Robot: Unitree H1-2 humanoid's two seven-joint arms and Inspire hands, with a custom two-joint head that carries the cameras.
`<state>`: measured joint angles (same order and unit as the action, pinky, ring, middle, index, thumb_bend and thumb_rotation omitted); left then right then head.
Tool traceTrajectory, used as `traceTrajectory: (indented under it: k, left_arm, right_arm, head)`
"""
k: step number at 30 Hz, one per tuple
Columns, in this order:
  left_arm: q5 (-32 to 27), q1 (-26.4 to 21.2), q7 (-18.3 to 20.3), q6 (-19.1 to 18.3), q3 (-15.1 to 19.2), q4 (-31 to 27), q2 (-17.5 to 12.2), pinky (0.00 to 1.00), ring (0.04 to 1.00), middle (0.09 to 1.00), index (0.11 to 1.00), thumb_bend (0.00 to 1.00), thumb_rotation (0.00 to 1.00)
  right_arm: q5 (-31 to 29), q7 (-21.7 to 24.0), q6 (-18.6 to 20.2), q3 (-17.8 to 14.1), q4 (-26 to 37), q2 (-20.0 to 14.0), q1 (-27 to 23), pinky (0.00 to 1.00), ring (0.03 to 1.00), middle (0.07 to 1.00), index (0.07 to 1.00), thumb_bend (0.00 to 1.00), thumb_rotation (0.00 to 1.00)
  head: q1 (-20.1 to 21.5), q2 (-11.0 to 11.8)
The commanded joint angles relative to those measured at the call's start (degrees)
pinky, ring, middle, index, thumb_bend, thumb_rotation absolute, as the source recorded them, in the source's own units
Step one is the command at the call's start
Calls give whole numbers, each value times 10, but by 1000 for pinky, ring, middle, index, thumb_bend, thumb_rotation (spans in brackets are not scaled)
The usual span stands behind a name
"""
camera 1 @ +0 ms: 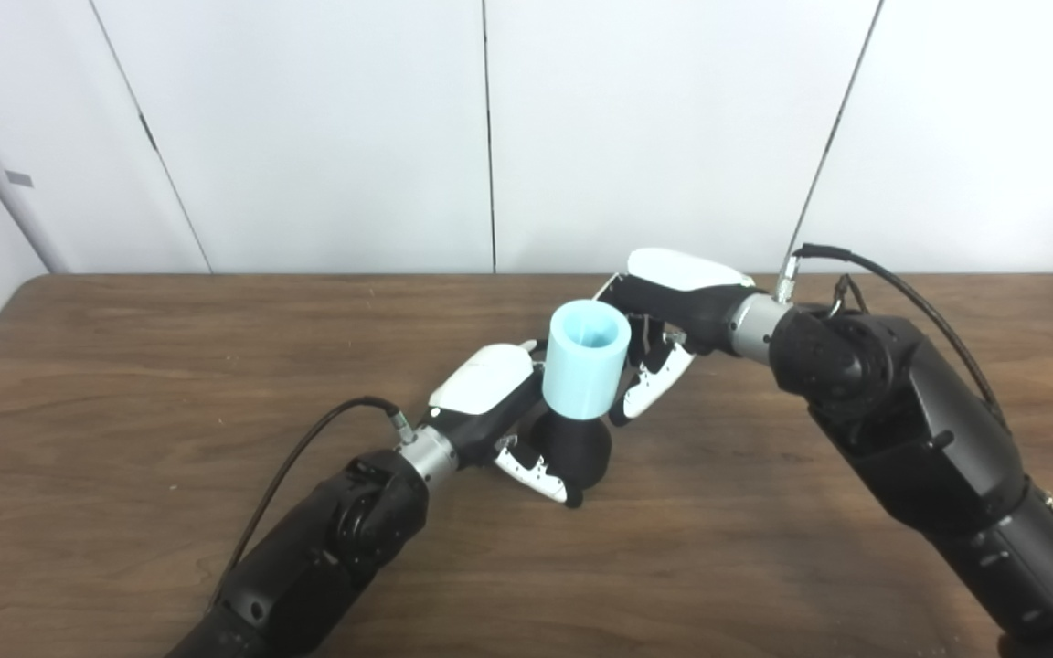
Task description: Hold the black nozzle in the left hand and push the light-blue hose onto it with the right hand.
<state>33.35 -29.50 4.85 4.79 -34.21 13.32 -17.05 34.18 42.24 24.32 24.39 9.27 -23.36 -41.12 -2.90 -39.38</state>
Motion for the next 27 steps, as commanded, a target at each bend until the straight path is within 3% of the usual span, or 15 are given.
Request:
traceTrajectory:
  k: [1, 2, 3, 6, 8, 12, 15, 27]
  left_arm:
    - [29, 29, 54, -7, -29, 23, 2, 978, 606, 479, 485, 526, 0]
    - [29, 30, 53, -7, -29, 23, 2, 978, 606, 479, 485, 526, 0]
    - [30, 30, 53, -7, -29, 23, 3, 978, 605, 475, 487, 527, 0]
    - [29, 30, 52, -5, -29, 24, 3, 978, 604, 473, 488, 527, 0]
    - [27, 28, 53, -4, -28, 27, 4, 979, 604, 473, 488, 527, 0]
    - [28, 27, 52, -1, -28, 31, 4, 979, 604, 474, 487, 527, 0]
    - [27, 27, 52, 2, -28, 33, 4, 979, 604, 475, 487, 527, 0]
    - [26, 25, 55, 1, -26, 32, 1, 979, 607, 483, 483, 526, 0]
  right_arm:
    - [-24, 12, -1, -10, 31, 1, -34, 406, 460, 658, 704, 519, 0]
    - [-31, 16, -3, -16, 36, -3, -42, 484, 601, 752, 777, 734, 34]
    - [-36, 17, -6, -22, 38, -6, -48, 580, 752, 857, 855, 879, 92]
    - [-41, 14, -9, -35, 44, -17, -60, 686, 917, 981, 972, 985, 158]
    - [-35, 11, -10, -40, 48, -26, -65, 747, 971, 996, 995, 998, 184]
    - [-29, -2, -26, -55, 52, -47, -67, 890, 999, 1000, 1000, 1000, 229]
    - [-35, -13, -28, -70, 55, -56, -67, 936, 1000, 1000, 1000, 1000, 249]
    - [-78, 14, -10, -93, 122, -77, -46, 937, 1000, 1000, 1000, 1000, 294]
  head:
    - [0, -1]
    - [0, -1]
    - [0, 0]
    - [0, 0]
    - [2, 2]
    - [1, 3]
    - [2, 3]
    - [6, 3]
